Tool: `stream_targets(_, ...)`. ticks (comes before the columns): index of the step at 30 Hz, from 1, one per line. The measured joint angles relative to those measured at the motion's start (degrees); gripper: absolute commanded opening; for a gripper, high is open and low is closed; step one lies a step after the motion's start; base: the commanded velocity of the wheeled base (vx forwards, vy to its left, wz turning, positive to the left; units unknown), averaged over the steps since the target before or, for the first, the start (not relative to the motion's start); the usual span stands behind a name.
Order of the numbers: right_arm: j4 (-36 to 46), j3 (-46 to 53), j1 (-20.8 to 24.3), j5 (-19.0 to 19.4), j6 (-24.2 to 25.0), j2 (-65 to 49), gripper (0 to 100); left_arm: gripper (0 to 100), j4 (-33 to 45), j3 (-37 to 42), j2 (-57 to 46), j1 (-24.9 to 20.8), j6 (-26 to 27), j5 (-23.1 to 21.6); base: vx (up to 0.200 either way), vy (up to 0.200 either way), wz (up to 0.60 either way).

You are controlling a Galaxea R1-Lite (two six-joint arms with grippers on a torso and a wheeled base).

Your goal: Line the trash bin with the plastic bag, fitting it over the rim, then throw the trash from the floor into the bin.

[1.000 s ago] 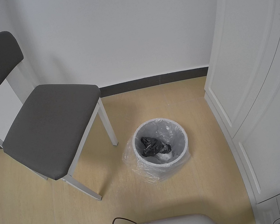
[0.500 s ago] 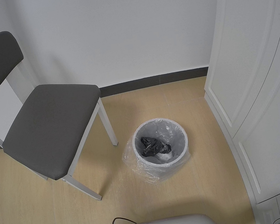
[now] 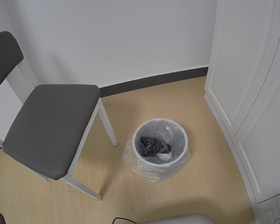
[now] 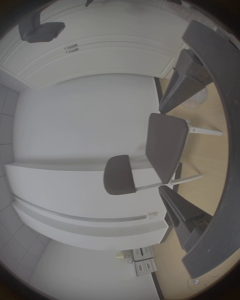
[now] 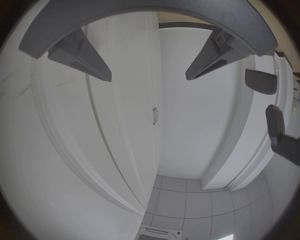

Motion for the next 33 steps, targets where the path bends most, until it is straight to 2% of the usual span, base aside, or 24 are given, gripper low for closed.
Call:
stream_targets(7, -10.31, 12.62, 0.0, 6.33, -3.25, 0.04, 100, 100, 10.92, 0.09, 0.0, 0.0, -1.61, -0.49, 0.0, 0.0, 0.0)
stream_targets(12, -11.5, 18.05, 0.0, 10.64, -4.06, 0.06, 100, 100, 12.37, 0.06, 0.02, 0.0, -3.05, -0.79, 0.0, 0.0, 0.0)
stream_targets(16, -11.41, 19.29, 0.05, 11.43, -4.08, 0.09, 100, 100, 13.53, 0.04, 0.05, 0.0, -2.83, -2.07, 0.0, 0.0, 0.0)
stream_targets(19, -10.7, 19.48, 0.05, 11.5, -4.02, 0.09, 100, 100, 14.63, 0.06, 0.05, 0.0, -2.86, -4.84, 0.0, 0.0, 0.0)
stream_targets(22, -7.91, 19.59, 0.05, 11.58, -3.95, 0.11, 100, 100, 15.86, 0.06, 0.06, -0.05, -1.79, -7.77, 0.0, 0.0, 0.0)
stream_targets(29, 0.46, 19.68, 0.05, 11.7, -3.62, 0.11, 100, 100, 16.4, 0.06, 0.09, -0.1, -0.94, -8.39, 0.0, 0.0, 0.0)
stream_targets(33, 8.46, 19.68, 0.02, 11.68, -2.99, 0.12, 100, 100, 16.4, 0.06, 0.11, -0.1, -0.99, -8.44, 0.0, 0.0, 0.0)
